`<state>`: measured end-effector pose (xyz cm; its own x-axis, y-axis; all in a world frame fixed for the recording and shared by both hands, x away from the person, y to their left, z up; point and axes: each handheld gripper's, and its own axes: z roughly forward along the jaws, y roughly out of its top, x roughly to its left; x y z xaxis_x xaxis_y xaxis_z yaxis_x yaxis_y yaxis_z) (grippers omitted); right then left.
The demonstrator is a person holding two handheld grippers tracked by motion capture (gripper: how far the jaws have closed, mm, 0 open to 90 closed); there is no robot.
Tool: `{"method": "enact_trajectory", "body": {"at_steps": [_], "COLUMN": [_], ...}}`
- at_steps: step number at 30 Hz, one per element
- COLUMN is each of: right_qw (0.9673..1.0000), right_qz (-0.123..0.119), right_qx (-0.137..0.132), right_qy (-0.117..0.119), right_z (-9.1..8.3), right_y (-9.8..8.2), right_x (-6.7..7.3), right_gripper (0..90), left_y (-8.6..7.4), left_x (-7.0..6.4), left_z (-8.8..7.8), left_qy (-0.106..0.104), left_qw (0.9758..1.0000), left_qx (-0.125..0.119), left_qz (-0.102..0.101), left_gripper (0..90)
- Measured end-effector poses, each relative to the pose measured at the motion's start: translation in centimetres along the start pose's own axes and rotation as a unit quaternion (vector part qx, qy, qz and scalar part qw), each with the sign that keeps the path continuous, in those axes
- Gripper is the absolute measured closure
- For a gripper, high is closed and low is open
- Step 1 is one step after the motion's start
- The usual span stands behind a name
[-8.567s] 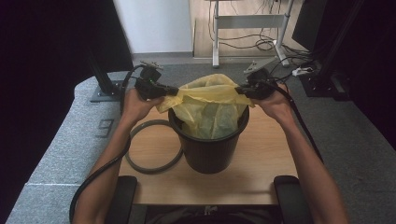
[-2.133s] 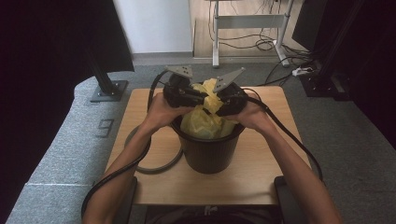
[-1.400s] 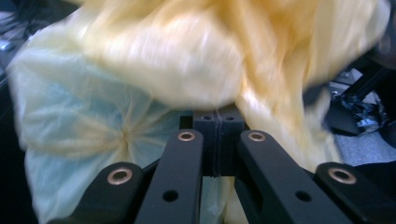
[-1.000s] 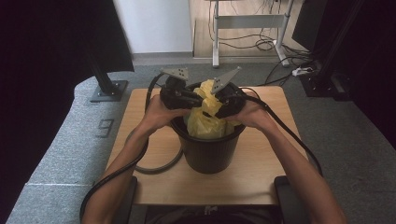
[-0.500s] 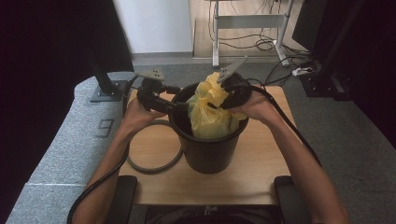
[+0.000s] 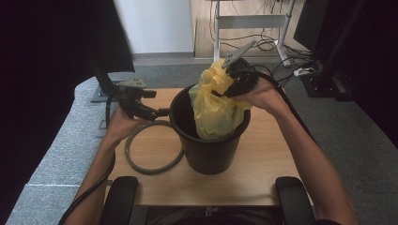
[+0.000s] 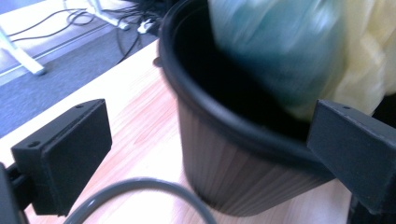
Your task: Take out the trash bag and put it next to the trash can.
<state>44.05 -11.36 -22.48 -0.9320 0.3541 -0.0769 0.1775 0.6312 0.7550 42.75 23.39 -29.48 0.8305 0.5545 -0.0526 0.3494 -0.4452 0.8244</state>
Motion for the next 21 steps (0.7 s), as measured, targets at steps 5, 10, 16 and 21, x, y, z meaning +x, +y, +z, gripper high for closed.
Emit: {"method": "enact_trajectory", "body": {"at_steps": [5, 10, 16, 21], "right_qw": [0.9999, 0.9997, 0.9992, 0.9982], "right_qz": [0.006, 0.009, 0.014, 0.022], "right_qx": [-0.007, -0.008, -0.011, -0.011], "right_qy": [-0.011, -0.02, -0.035, -0.055], "right_z": [-1.0, -1.9, -3.1, -4.2], "right_y": [0.6, 1.2, 1.8, 2.0], "right_x": [-0.5, -0.8, -1.2, -1.8], "right_gripper": [73.8, 73.7, 73.7, 73.5], "left_y": [-2.1, -4.2, -7.7, -10.7], "left_x": [0.5, 0.9, 1.4, 1.8], "left_z": [-0.5, -0.2, 1.1, 2.1], "left_qy": [0.011, 0.019, 0.034, 0.042], "left_qw": [0.9998, 0.9993, 0.9979, 0.9961], "left_qx": [-0.003, -0.001, 0.007, 0.001], "left_qz": [-0.015, -0.031, -0.054, -0.077], "left_gripper": [0.0, 0.0, 0.0, 0.0]}}
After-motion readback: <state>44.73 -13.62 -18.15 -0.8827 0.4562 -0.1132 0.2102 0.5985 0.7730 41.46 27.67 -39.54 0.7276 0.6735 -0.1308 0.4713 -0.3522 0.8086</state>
